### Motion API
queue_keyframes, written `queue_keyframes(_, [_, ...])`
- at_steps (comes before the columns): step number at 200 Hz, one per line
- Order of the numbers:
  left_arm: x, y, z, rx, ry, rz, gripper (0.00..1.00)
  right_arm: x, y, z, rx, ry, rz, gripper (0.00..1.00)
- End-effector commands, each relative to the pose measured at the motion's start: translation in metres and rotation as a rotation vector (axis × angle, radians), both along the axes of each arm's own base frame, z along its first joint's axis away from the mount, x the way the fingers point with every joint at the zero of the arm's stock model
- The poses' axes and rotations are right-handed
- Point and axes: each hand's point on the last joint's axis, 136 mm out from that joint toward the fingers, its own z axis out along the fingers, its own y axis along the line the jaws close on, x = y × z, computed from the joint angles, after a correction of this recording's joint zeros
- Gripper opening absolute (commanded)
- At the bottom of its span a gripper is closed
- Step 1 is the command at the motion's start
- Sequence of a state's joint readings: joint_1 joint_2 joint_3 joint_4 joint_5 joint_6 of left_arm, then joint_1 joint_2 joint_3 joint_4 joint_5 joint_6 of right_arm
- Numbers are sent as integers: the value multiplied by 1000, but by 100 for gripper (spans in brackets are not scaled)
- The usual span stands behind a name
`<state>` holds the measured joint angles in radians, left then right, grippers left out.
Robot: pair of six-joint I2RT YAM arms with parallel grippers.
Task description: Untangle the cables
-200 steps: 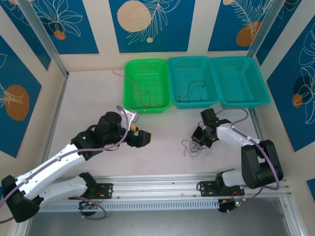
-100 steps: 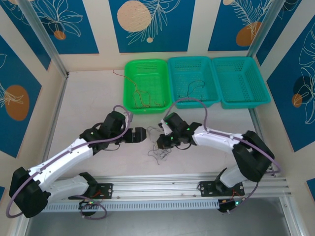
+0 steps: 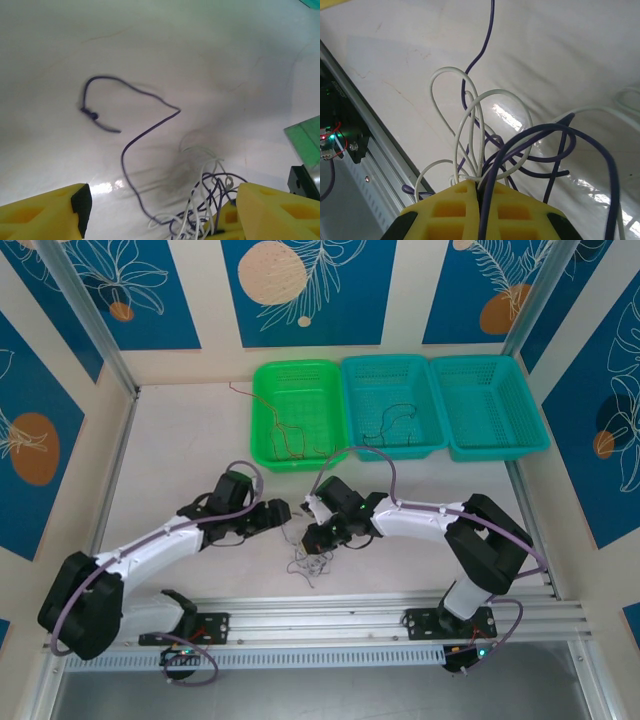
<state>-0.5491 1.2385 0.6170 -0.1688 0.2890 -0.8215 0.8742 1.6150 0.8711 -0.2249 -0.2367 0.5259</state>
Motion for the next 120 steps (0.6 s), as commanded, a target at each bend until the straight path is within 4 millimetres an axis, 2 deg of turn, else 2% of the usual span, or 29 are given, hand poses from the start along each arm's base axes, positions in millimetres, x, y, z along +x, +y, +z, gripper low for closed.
queue_keyframes(1, [11,-11,3,25,-62,-116,72,-1,6,8,36,-5,36,0])
queue_keyframes(12, [14,-13,-3,63,-58,-160,66,-1,6,8,31,-6,35,0])
queue_keyframes(43, [19,-16,-28,107,-4,-188,58,1,3,5,14,-13,18,0])
queue_keyframes(63, [19,-25,-31,56,8,-202,52,5,-1,2,-13,-24,-11,0])
queue_keyframes(76, [20,-25,-35,61,15,-196,46,9,-6,-1,-39,-39,-43,0])
queue_keyframes(94, [21,-17,-41,107,21,-181,30,14,-12,-3,-50,-51,-83,1])
queue_keyframes(106, [21,-13,-43,112,29,-173,0,17,-16,-3,-48,-55,-112,2])
queue_keyframes(120, [23,-6,-39,98,34,-152,0,22,-24,-5,-57,-59,-160,6])
